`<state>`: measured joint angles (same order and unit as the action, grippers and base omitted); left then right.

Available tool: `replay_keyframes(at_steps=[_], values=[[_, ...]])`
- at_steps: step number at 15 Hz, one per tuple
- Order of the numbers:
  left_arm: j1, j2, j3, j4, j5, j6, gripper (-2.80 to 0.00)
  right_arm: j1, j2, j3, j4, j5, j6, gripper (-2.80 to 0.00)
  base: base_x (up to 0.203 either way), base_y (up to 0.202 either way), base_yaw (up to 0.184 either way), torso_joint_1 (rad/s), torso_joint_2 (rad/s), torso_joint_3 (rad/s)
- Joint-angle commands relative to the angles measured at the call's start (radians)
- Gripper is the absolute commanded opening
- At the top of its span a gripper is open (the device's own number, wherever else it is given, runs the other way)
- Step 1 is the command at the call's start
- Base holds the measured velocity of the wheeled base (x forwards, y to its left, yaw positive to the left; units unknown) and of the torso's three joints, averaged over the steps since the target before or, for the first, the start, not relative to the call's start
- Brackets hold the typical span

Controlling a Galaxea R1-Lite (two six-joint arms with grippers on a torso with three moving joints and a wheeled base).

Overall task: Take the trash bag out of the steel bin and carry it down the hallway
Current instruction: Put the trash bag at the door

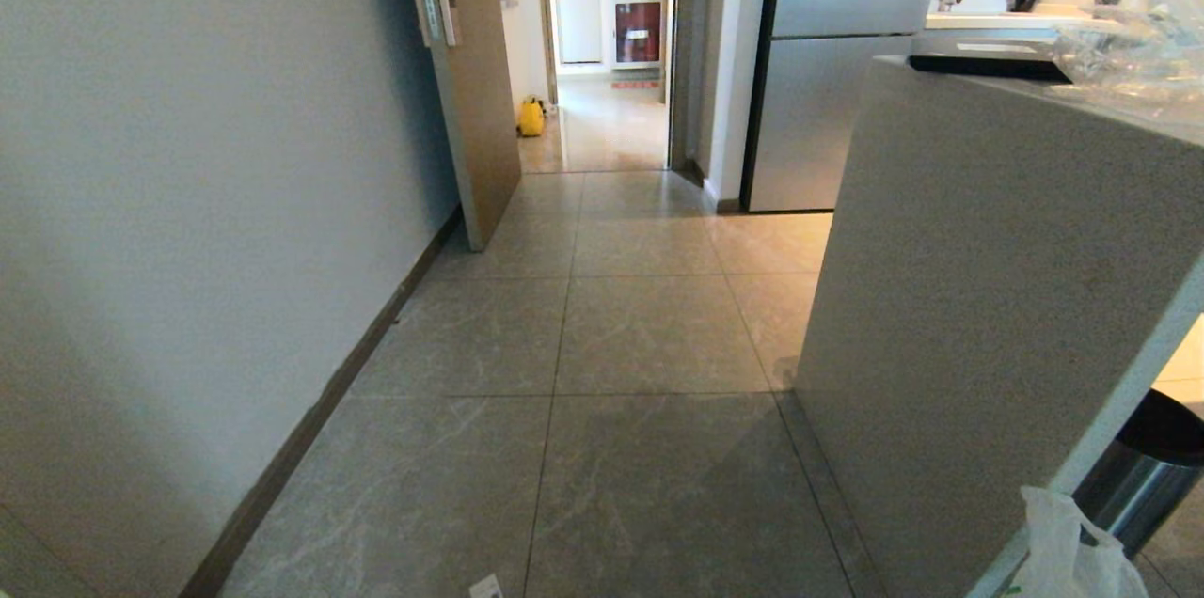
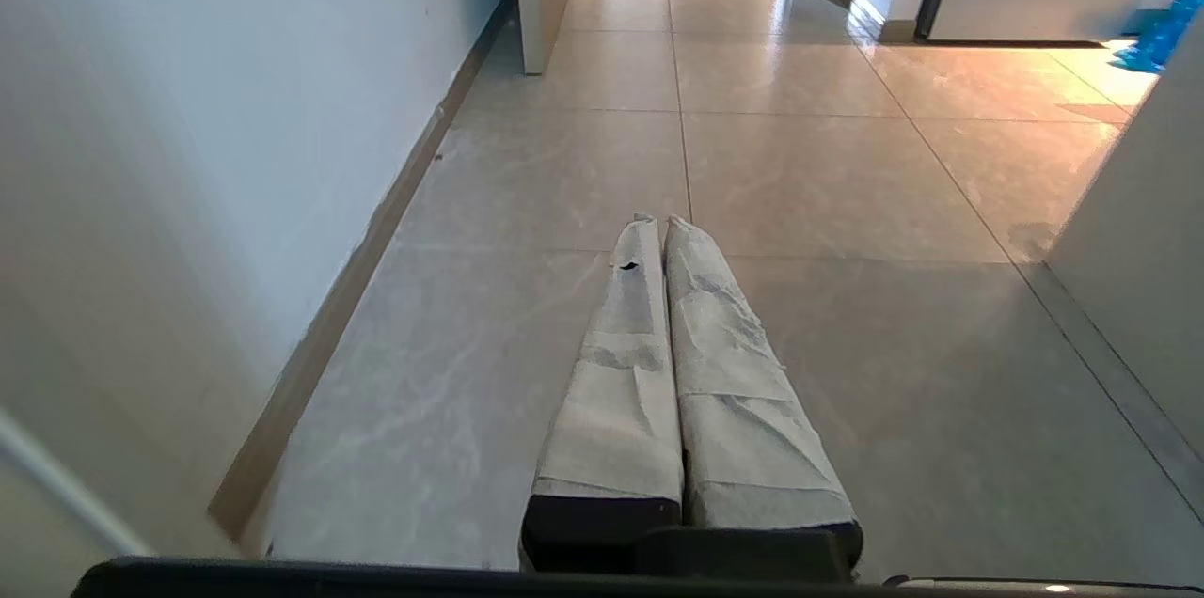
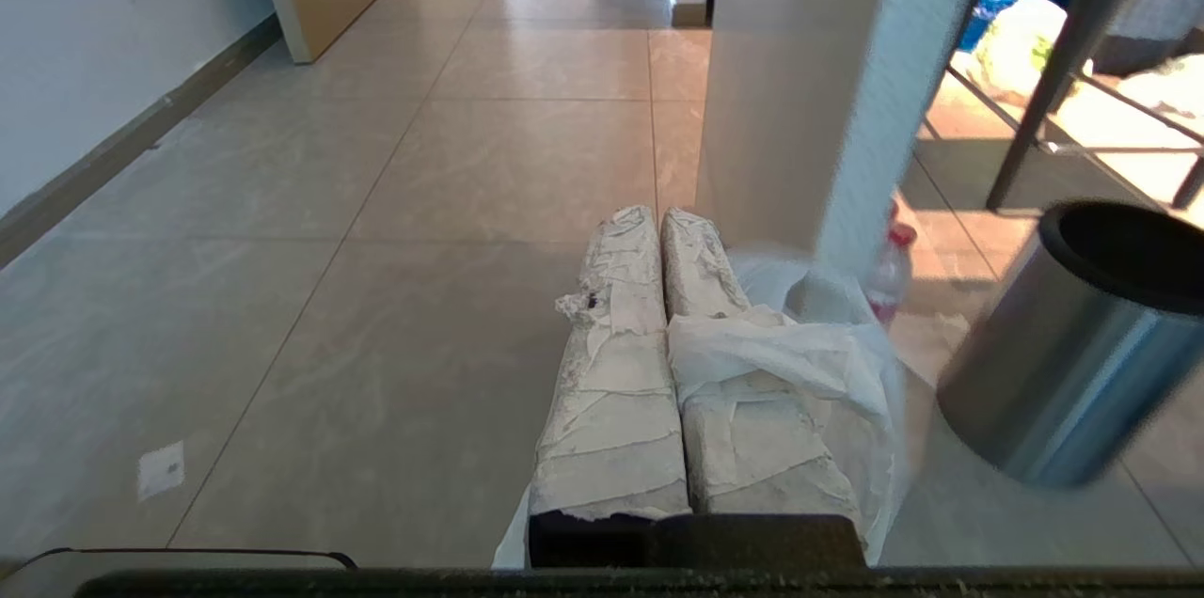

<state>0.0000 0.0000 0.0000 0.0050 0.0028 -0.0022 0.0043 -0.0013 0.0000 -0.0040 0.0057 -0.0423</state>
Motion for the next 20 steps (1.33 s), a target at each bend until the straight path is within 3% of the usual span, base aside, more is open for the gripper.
replay_keyframes(at_steps=[1, 20], values=[[0.000, 0.000, 0.000, 0.000, 0.000, -0.001, -2.80, 0.000, 0.001, 0.000, -0.001, 0.000, -0.001, -2.80, 0.189, 0.000, -0.001, 0.004, 0.01, 0.007], [0.000, 0.000, 0.000, 0.000, 0.000, -0.002, -2.80, 0.000, 0.001, 0.000, -0.001, 0.000, -0.001, -2.80, 0.189, 0.000, 0.001, 0.002, 0.00, 0.003]])
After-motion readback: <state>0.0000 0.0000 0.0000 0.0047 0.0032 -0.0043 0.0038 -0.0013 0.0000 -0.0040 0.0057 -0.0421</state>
